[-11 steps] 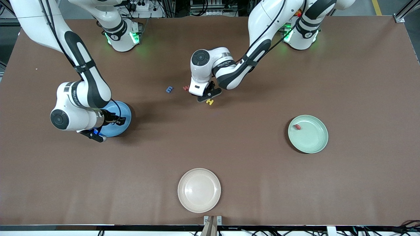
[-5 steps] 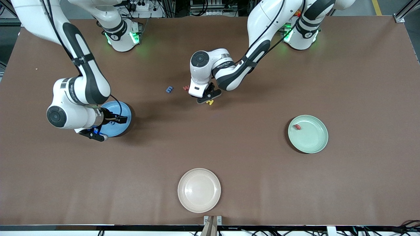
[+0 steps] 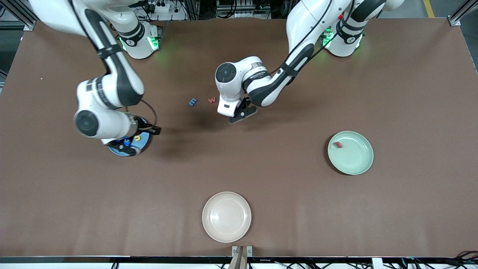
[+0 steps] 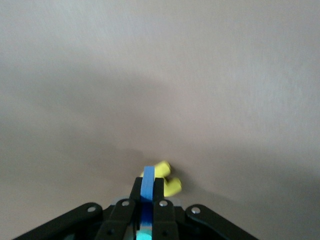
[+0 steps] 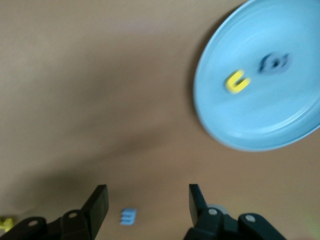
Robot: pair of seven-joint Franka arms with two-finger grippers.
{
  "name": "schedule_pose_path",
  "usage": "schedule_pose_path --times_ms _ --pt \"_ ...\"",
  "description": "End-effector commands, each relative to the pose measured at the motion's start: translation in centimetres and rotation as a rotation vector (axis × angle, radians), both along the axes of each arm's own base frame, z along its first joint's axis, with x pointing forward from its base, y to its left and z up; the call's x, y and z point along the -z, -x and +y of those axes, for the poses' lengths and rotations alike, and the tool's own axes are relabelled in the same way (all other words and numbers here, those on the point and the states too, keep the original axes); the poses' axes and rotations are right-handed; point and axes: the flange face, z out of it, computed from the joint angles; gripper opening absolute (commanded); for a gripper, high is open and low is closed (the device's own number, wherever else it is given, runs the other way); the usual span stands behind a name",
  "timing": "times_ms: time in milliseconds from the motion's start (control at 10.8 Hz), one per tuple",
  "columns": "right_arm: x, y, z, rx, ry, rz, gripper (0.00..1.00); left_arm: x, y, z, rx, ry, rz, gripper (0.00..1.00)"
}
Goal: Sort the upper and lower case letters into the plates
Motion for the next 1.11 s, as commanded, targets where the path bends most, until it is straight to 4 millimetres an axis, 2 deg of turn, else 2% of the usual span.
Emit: schedule_pose_path --times_ms 0,185,462,647,739,832,924,1017 --pt "0.0 1.9 3.5 0.05 0.008 0.033 0.74 -2.3 -3.7 4.0 0.077 -0.046 0.007 0.01" --pt "1.9 4.5 5.9 0.045 0.019 0.063 0.74 -1.8 -7.7 9.4 0.142 -0.097 0.076 0.0" --pt "6.4 8.7 7.6 0.085 0.023 0.038 0.74 -0.9 -11.7 17.7 0.219 -0.149 0.159 0.0" --pt "8.8 11.4 8.6 0.108 0.034 0.026 0.74 -1.4 -15.2 25.6 0.316 -0.197 0.162 0.0" --pt "9.3 12.6 9.3 0.113 0.047 0.038 0.74 -1.9 -15.9 28.2 0.363 -0.208 0.181 0.0" --pt "9.7 13.3 9.7 0.125 0.06 0.049 0.74 -2.2 -16.7 31.9 0.398 -0.222 0.198 0.0" --pt "10.1 13.9 9.8 0.139 0.06 0.061 0.74 -2.6 -17.1 34.2 0.417 -0.245 0.197 0.0" --pt "10.7 14.8 10.0 0.164 0.046 0.068 0.74 -3.2 -17.3 34.9 0.433 -0.248 0.195 0.0"
